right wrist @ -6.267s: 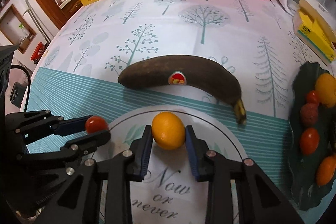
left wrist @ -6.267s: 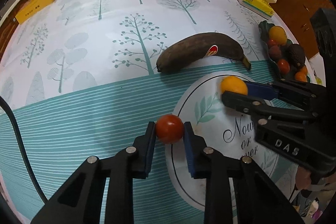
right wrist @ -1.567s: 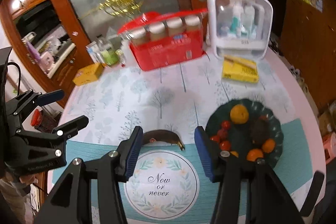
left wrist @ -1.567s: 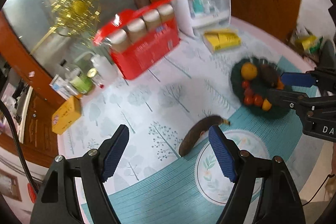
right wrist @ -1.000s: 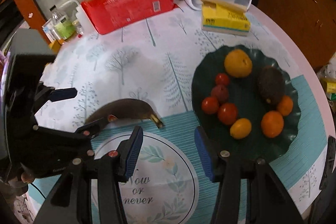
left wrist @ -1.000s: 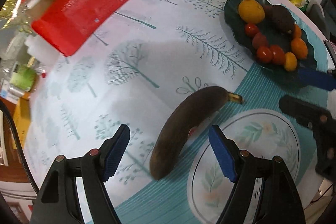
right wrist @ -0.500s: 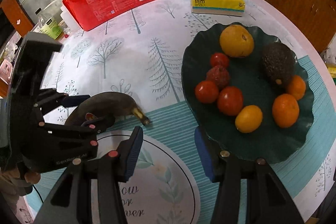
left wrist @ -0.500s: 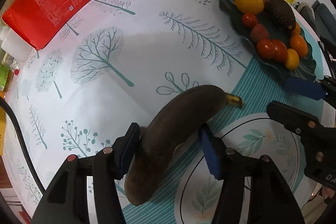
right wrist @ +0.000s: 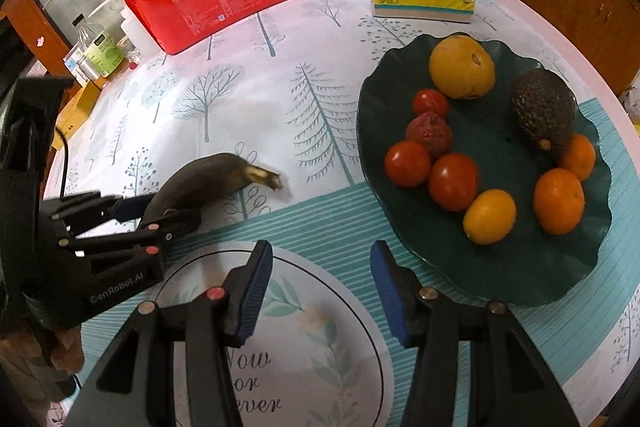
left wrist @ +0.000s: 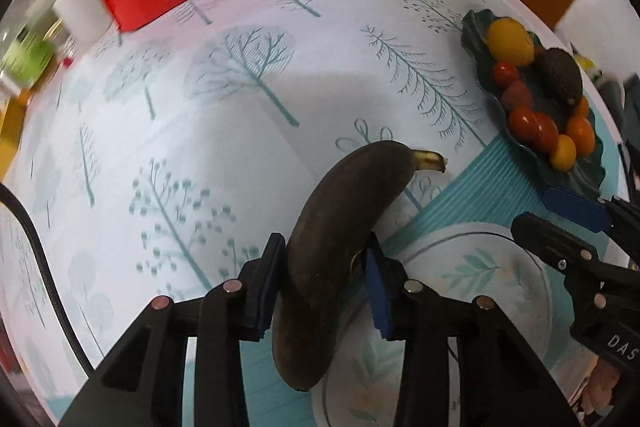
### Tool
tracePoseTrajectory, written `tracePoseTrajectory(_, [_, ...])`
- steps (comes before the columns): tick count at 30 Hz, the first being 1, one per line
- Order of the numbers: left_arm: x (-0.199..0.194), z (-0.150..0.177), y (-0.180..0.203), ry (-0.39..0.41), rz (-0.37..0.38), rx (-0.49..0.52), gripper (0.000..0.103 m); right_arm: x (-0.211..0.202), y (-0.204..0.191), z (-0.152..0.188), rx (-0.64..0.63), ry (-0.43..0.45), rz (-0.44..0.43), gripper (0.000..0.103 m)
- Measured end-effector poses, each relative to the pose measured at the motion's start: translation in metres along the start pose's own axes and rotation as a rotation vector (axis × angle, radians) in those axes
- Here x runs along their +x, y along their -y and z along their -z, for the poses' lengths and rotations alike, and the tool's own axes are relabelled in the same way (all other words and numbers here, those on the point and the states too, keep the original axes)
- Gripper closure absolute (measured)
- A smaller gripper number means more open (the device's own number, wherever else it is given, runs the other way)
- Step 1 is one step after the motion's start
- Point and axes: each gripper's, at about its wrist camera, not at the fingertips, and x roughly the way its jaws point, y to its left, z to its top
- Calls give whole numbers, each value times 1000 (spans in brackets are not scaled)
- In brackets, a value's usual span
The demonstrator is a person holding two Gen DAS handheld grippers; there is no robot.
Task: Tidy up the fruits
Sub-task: 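Carry the banana over the green plate with the left tool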
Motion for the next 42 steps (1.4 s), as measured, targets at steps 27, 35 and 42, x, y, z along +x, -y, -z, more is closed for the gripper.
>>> tracePoseTrajectory(27, [-155,-11,144,177,23,-170,67,-137,85,4,-34,159,-96,51])
tracePoseTrajectory(35, [-145,-52,184,192,32,-251,66,-177,135,-50,-95,231,-89,51])
tracePoseTrajectory(42, [-85,-73,203,138,32,-366,66,-147,174,-76,-133,169,-89,51])
